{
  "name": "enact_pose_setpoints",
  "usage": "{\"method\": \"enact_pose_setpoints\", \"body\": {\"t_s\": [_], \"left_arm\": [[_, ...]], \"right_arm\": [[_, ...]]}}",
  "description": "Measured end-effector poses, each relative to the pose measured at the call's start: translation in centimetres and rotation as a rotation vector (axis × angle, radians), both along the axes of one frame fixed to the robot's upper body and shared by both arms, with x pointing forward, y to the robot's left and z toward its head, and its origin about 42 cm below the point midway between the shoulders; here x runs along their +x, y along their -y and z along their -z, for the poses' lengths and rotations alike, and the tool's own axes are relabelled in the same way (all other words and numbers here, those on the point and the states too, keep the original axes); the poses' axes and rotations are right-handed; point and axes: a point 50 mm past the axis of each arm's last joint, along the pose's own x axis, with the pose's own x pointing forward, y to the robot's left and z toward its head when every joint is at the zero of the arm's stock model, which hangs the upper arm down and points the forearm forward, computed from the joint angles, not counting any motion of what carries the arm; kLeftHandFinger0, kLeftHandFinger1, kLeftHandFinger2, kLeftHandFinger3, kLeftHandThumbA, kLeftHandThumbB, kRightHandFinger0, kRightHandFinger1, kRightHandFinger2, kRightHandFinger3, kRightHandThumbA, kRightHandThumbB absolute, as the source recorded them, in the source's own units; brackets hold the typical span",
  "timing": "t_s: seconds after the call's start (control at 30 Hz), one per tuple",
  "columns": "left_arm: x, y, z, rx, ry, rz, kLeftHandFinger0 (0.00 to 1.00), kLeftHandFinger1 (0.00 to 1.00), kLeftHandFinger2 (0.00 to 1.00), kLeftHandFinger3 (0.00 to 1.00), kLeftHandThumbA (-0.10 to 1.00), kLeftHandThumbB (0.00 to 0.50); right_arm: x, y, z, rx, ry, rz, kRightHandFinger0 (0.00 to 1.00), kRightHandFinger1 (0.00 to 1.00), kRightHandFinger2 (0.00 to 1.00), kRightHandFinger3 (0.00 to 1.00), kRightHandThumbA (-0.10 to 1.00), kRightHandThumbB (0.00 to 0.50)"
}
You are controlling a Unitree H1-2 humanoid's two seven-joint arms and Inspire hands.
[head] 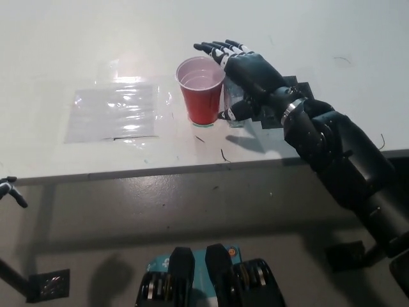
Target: The robot uses its right hand to press the hand soap kept in the middle of the table to get liquid hand soap out
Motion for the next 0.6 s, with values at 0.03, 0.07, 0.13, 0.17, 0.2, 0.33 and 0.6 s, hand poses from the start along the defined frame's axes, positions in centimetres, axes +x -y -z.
{"method": "enact_pose_setpoints", "body": {"t_s": [0.03, 0.07, 0.13, 0.17, 0.2, 0.33, 0.6], "left_arm": [[0.1, 0.0, -0.2, 0.002, 0.004, 0.001, 1.00, 1.00, 1.00, 0.79, 1.00, 0.186], [0.2, 0.1, -0.3, 0.004, 0.006, 0.002, 1.00, 1.00, 0.99, 0.78, 1.00, 0.182], [0.2, 0.1, -0.4, 0.006, 0.006, 0.004, 1.00, 1.00, 1.00, 0.78, 1.00, 0.174], [0.3, 0.1, -0.4, 0.007, 0.006, 0.004, 1.00, 1.00, 1.00, 0.79, 1.00, 0.166], [0.3, 0.1, -0.4, 0.008, 0.005, 0.005, 1.00, 1.00, 1.00, 0.80, 1.00, 0.165], [0.6, 0.1, -1.0, 0.014, 0.011, 0.007, 1.00, 1.00, 1.00, 0.79, 1.00, 0.190], [1.1, 0.2, -1.9, 0.017, 0.032, 0.012, 1.00, 1.00, 0.98, 0.81, 1.00, 0.183]], "right_arm": [[0.0, 0.0, 0.0, -0.014, 0.004, -0.002, 1.00, 1.00, 1.00, 1.00, 1.00, 0.450], [0.0, 0.0, 0.1, -0.024, 0.007, -0.005, 1.00, 1.00, 1.00, 1.00, 1.00, 0.462], [0.0, 0.0, 0.1, -0.043, 0.014, -0.007, 1.00, 1.00, 1.00, 1.00, 1.00, 0.459], [0.0, 0.1, 0.1, -0.053, 0.018, -0.008, 1.00, 1.00, 1.00, 1.00, 1.00, 0.497], [0.1, 0.1, 0.1, -0.074, 0.024, -0.009, 1.00, 1.00, 1.00, 1.00, 1.00, 0.499], [0.3, 0.6, 0.1, -0.129, 0.039, -0.003, 1.00, 1.00, 1.00, 1.00, 1.00, 0.499], [0.5, 1.3, 0.0, -0.195, 0.063, 0.006, 1.00, 1.00, 1.00, 1.00, 1.00, 0.455]]}}
